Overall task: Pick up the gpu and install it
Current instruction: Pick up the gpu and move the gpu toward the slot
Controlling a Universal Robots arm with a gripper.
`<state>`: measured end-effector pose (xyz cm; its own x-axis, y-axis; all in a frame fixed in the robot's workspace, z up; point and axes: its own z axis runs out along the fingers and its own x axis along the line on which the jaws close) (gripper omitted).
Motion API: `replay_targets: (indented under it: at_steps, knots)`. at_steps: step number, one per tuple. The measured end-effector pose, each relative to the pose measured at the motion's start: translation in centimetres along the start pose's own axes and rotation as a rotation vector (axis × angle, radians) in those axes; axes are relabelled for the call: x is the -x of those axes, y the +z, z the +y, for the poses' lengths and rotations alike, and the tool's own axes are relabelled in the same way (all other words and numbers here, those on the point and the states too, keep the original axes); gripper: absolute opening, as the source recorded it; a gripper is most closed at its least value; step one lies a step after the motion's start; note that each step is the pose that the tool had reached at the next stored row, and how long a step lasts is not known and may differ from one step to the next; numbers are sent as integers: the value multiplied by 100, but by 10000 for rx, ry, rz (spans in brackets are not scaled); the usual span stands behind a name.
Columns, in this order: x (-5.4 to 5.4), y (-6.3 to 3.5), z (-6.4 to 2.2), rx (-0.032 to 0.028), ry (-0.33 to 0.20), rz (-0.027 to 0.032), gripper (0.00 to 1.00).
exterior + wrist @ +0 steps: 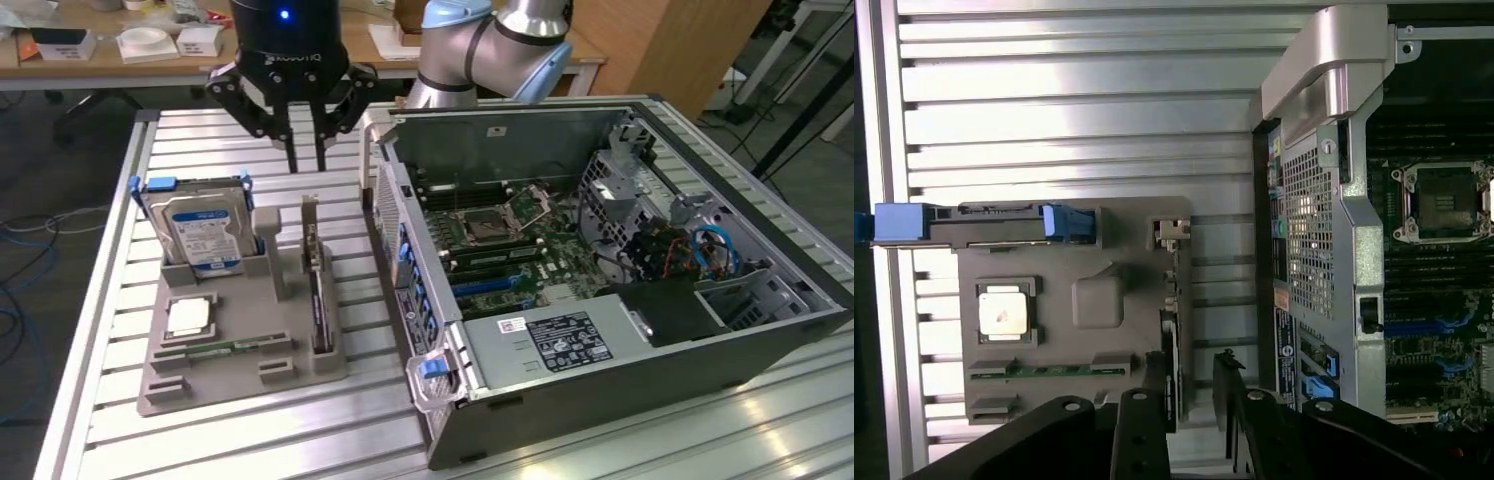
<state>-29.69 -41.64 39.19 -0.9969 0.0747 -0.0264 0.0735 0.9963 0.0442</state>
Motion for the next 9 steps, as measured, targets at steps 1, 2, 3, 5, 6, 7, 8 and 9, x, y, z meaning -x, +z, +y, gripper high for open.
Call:
replay_targets:
  at_steps: [1, 2, 3, 5, 6, 7, 8, 9]
  knots:
    - [1, 6, -1, 1, 1, -1, 35]
    - [2, 22, -11, 2, 6, -2, 35]
    - [1, 40, -15, 2, 11, -1, 41]
    - [1, 76, -19, 2, 13, -2, 41]
    - [2, 94, -36, 1, 11, 1, 41]
    - [2, 111, -56, 2, 12, 0, 41]
    - [3, 129, -78, 2, 12, -1, 41]
    - [3, 146, -98, 2, 11, -1, 41]
